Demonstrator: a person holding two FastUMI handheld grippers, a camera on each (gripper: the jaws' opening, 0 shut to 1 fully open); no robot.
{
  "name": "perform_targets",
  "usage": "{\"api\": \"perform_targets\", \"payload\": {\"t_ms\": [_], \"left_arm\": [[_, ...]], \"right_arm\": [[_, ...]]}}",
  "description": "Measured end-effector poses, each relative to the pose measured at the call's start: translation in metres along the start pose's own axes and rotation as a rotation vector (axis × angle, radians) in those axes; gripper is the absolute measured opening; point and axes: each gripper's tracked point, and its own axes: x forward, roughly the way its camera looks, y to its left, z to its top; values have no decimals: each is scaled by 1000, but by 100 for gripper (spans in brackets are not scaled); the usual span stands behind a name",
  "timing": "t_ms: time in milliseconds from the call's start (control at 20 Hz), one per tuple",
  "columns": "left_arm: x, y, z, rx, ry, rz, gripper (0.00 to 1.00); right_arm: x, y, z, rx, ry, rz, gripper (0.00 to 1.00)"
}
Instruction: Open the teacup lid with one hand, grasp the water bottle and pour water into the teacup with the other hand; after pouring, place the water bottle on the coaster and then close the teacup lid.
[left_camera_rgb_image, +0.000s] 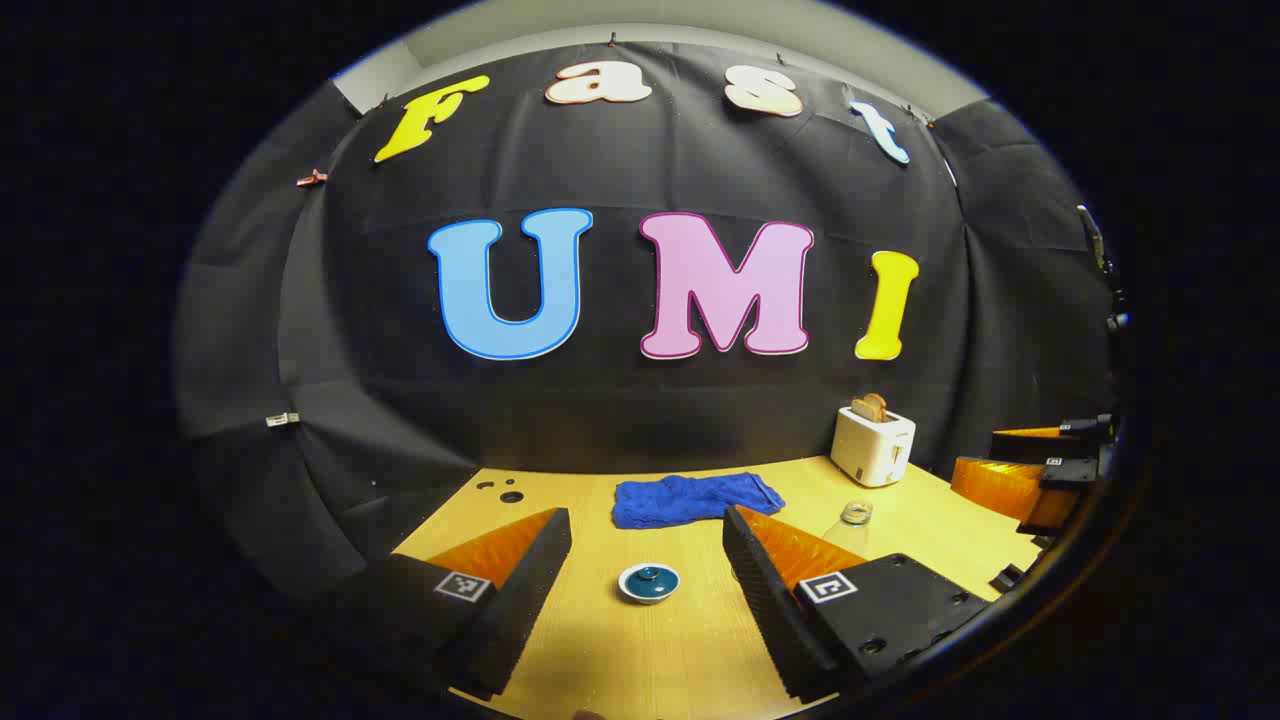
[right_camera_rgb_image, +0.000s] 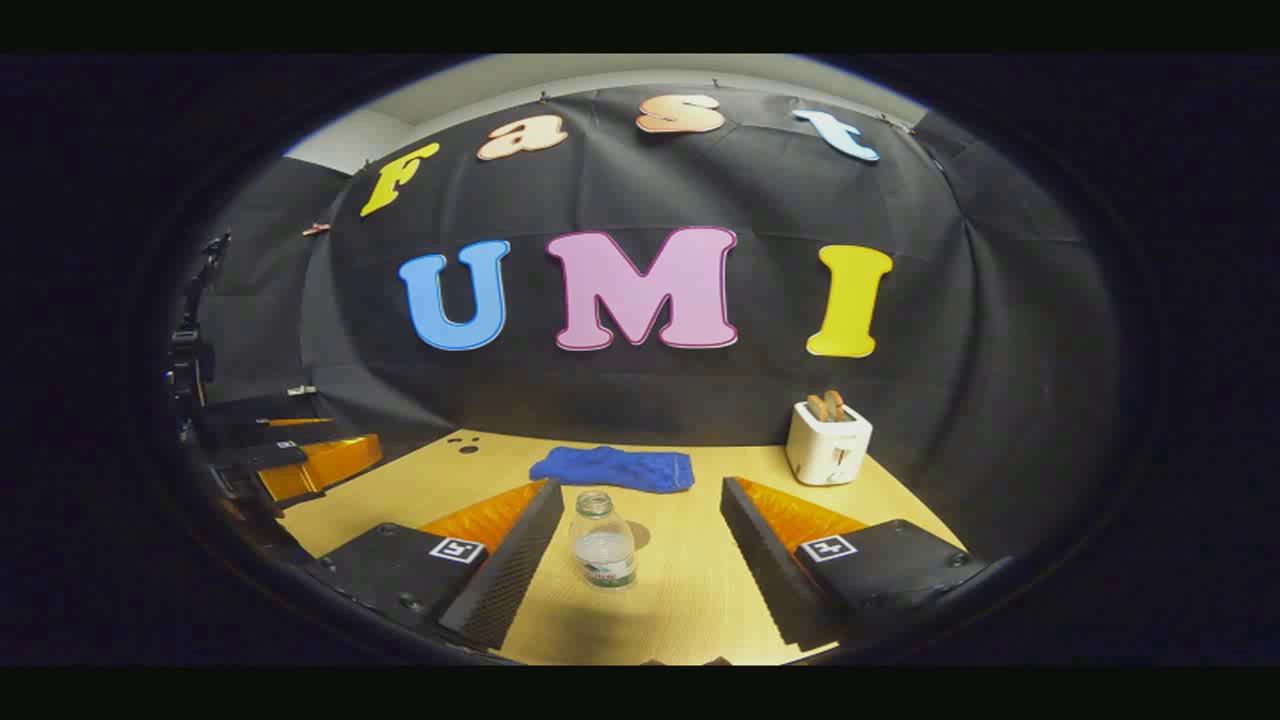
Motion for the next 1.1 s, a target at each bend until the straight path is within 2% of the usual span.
{"api": "perform_targets", "payload": {"t_ms": [450, 800, 1100], "left_arm": [[18, -4, -17, 22, 30, 37, 95], [26, -13, -26, 8, 65, 12, 95], [41, -8, -42, -9, 89, 33, 95]], "right_arm": [[14, -3, -14, -12, 27, 80, 98], [27, -5, -25, 14, 53, 118, 98], [40, -1, -35, -5, 77, 149, 99]]}}
